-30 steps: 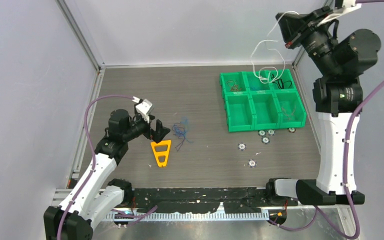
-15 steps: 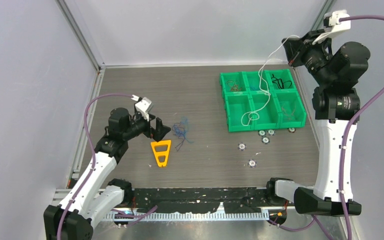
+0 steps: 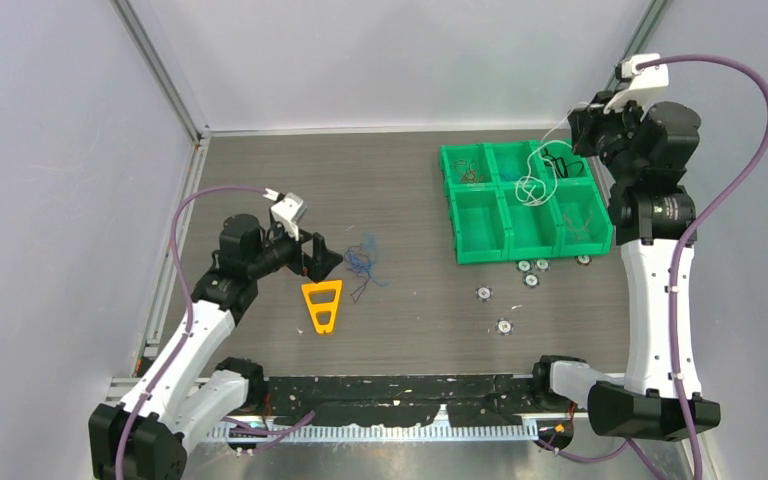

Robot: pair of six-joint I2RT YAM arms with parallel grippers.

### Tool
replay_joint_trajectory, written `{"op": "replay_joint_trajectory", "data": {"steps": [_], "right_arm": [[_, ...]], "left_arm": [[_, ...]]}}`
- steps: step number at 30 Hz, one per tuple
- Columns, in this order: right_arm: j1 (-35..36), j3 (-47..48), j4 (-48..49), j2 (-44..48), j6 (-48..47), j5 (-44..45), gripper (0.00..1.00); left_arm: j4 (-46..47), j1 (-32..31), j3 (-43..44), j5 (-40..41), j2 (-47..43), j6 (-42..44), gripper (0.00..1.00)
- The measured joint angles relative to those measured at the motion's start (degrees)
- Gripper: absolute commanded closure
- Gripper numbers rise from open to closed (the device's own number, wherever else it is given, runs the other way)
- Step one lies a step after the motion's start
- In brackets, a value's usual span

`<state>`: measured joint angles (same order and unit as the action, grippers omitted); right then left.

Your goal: Untangle the cables

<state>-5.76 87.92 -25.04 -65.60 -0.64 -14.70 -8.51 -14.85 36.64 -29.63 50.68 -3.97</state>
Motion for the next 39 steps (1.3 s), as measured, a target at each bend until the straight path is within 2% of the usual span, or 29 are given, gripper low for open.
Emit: {"op": "replay_joint_trajectory", "data": {"steps": [10,17,27,39], "right_arm": [[0.00,-10.86,5.51,-4.15,-7.78,3.63,0.95],[0.00,-18.53,11.39,-9.22,-11.58,2.10,0.94],[0.00,-25.40,25.14,-23.58,-12.83,-2.38,0.94],[-1.62,-32.54,30.64,-24.02,-24.61,-1.70,0.95]], "left_arm": [[-0.46,0.00,2.32,0.02,0.87,0.11,0.00],[-2.14,0.00,3.08,0.02,0.85,1.46,0.00],[-6.56,0.04,3.63,2.25,1.75,6.60,0.01],[-9.11,0.33,3.67,4.57,0.55,7.96,0.00]]}}
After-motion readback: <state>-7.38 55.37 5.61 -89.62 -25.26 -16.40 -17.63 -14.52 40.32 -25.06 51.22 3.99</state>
